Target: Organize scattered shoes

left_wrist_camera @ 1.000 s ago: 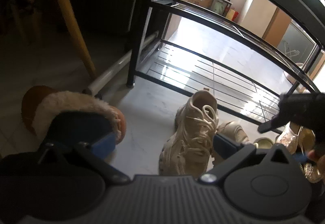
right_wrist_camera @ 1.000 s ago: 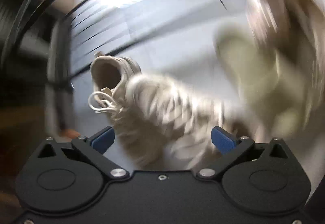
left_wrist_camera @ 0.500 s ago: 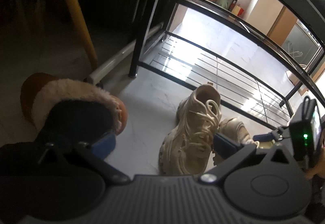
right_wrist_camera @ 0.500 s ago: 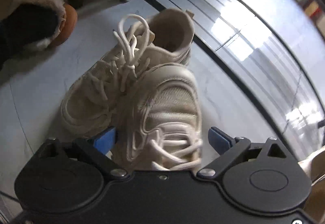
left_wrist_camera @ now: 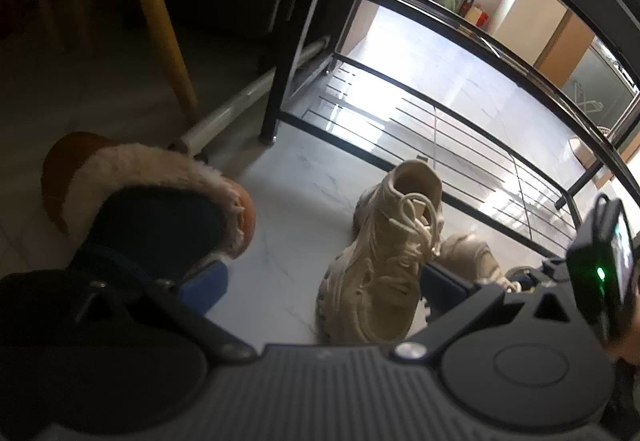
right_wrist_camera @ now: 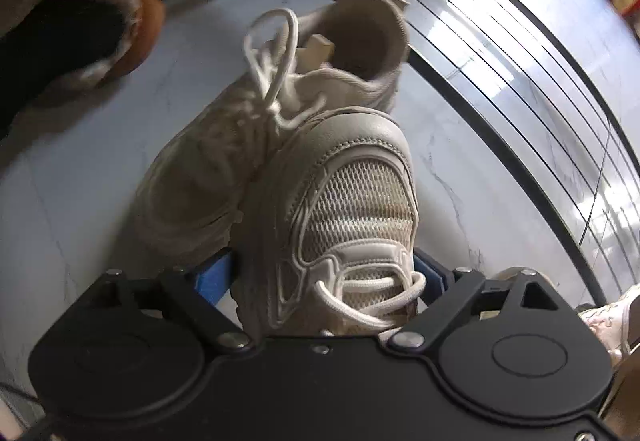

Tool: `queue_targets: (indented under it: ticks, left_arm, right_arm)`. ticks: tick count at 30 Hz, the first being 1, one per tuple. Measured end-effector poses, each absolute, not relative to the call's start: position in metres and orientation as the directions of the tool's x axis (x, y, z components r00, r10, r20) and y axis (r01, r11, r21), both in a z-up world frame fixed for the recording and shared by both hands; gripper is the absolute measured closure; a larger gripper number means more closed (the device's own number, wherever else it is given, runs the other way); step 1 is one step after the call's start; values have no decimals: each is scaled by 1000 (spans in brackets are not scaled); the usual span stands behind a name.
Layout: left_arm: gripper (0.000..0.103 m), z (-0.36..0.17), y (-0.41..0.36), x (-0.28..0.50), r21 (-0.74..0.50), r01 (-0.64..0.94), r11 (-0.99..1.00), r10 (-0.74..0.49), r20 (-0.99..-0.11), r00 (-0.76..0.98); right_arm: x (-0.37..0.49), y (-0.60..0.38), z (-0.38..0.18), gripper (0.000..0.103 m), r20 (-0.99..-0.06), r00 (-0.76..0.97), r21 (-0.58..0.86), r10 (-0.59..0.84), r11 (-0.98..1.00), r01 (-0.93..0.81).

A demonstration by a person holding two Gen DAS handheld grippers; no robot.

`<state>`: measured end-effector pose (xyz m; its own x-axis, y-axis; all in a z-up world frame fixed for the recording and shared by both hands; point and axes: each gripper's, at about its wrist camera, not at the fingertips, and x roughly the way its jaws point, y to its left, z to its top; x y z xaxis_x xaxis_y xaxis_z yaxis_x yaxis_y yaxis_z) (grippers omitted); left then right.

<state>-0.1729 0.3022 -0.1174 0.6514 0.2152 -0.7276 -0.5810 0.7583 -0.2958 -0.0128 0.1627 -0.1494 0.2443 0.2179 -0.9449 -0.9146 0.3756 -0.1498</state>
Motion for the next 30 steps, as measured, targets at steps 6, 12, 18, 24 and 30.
queue_targets:
  ticks: [6,12,18,24,30]
  left_arm:
    - [1,-112,295,-176,-301,-560,772,208,-712,670]
    - [1,-107,281,-179,-315,-513,799,169,-700,693]
    - [1,-110,278,-180,-281,-519,808,195,-703,684]
    - [1,-110,290,-182,-310,-556,771,206,-706,678]
    - [1,-106,295,-185,-320,-566,760,222,-691,688]
  right_arm:
    - [-86,149,-137,13,-945,203,-213,258,-10,-977]
    - [-171,133,-157,22,-969,113,-204,218,-463,-863]
    - [-175,154,-190,18,-974,144,-210,176,-446,-870]
    - [-158,157,-176,4,-959,202,-255,198,-292,-922]
    - [-113,125,-92,1,-898,206,-134,388,207,-969]
